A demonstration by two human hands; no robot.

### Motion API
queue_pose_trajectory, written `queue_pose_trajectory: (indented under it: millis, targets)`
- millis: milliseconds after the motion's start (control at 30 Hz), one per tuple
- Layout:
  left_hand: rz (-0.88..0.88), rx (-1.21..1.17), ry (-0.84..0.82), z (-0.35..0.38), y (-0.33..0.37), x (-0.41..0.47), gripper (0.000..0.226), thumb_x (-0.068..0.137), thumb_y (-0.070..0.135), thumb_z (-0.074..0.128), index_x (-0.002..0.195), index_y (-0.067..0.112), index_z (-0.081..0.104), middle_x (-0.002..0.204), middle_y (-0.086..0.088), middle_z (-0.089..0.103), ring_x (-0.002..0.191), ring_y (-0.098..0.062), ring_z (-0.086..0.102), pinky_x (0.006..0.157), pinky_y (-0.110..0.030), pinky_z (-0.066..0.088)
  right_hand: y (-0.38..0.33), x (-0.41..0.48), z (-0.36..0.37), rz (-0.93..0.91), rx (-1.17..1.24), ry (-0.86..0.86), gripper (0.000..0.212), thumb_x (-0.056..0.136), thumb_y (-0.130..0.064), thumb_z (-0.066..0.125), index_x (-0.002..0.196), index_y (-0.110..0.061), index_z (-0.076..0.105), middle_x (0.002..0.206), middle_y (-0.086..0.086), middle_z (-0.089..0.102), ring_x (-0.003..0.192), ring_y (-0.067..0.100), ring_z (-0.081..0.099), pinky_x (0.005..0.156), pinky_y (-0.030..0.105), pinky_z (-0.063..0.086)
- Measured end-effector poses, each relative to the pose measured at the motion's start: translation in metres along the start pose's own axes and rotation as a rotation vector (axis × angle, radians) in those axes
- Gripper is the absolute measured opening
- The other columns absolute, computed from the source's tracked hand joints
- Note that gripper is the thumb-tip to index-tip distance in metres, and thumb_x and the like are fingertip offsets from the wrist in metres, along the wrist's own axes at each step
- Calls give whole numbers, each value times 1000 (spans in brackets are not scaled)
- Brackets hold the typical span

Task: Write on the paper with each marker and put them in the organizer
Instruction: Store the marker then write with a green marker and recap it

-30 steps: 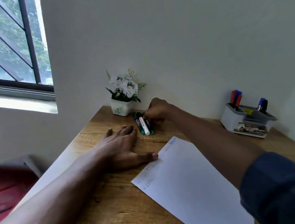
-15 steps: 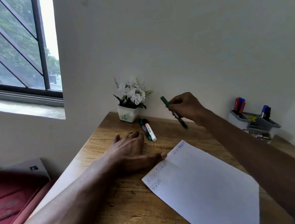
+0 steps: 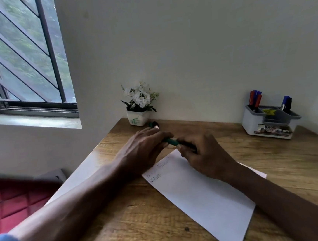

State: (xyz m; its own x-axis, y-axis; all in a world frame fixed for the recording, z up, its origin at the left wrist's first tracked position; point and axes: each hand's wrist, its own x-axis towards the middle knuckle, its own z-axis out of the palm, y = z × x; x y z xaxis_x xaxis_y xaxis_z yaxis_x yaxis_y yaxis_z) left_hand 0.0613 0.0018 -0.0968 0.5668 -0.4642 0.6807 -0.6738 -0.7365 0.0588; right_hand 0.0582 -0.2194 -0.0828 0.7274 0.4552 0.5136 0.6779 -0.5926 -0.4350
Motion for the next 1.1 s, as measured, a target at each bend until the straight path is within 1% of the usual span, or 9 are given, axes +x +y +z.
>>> queue_pose_trajectory:
  millis: [133, 233, 500, 667, 733, 800, 933, 1033, 1100]
  targets:
    - [16, -20, -45, -4, 0, 0, 21, 103, 23, 62, 122, 19, 72, 105, 2, 72, 95, -15, 66, 80, -34, 55, 6, -6, 0, -78, -57, -6, 26, 96, -34, 57, 110, -20, 74, 93, -4, 75, 81, 12, 67, 72, 38, 54]
    - [7, -46, -19, -3, 1, 1, 22, 102, 22, 62, 120, 17, 74, 100, 2, 72, 90, -15, 66, 75, -36, 55, 9, -3, 0, -109, -139, 31, 30, 97, -36, 50, 114, -24, 72, 95, -1, 75, 80, 19, 67, 69, 41, 54]
    - [-27, -88, 83, -5, -7, 0, 26, 99, 29, 64, 120, 20, 77, 97, 5, 74, 81, -10, 67, 68, -33, 55, 5, -4, 1, -95, -208, 107, 39, 97, -43, 49, 133, -38, 62, 101, -8, 78, 78, 15, 69, 65, 33, 54]
    - [-197, -126, 135, -11, -21, -3, 28, 95, 34, 70, 121, 27, 78, 96, 15, 72, 76, -3, 67, 68, -28, 57, 6, -4, 1, -63, -122, 74, 52, 97, -20, 51, 147, -32, 49, 108, -4, 75, 84, 6, 66, 77, 27, 51]
    - [-317, -113, 73, -13, -30, -6, 26, 94, 34, 74, 120, 36, 77, 100, 18, 70, 80, -3, 67, 68, -26, 55, 4, -6, -1, 5, 64, 76, 61, 97, -10, 53, 150, -38, 42, 91, -3, 73, 70, 7, 65, 69, 20, 50]
    - [-447, -84, -47, -13, -34, -8, 26, 93, 33, 77, 117, 42, 76, 103, 19, 68, 84, -2, 67, 69, -21, 49, -1, -7, -4, 88, 351, 61, 59, 98, -4, 55, 141, -43, 48, 89, 1, 73, 64, 12, 68, 61, 27, 55]
    - [-586, 28, -251, -12, -37, -6, 25, 91, 49, 74, 116, 49, 74, 118, 10, 65, 106, -12, 62, 91, -40, 52, -14, -8, -6, 252, 776, 50, 31, 100, 0, 51, 117, -19, 69, 96, 17, 72, 70, 27, 70, 62, 33, 56]
    - [-616, 56, -316, -12, -36, -5, 26, 90, 57, 71, 115, 53, 72, 130, 10, 62, 122, -18, 56, 103, -52, 47, -14, -9, -7, 436, 1232, -41, 37, 94, -1, 40, 120, -4, 67, 96, 19, 71, 82, 29, 69, 68, 30, 58]
    - [-630, 58, -329, -13, -37, -5, 32, 88, 64, 69, 118, 54, 70, 136, 9, 61, 128, -20, 54, 105, -52, 46, -9, -11, -7, 421, 1421, -109, 49, 81, -19, 53, 126, -1, 64, 100, 16, 71, 90, 26, 68, 73, 29, 59]
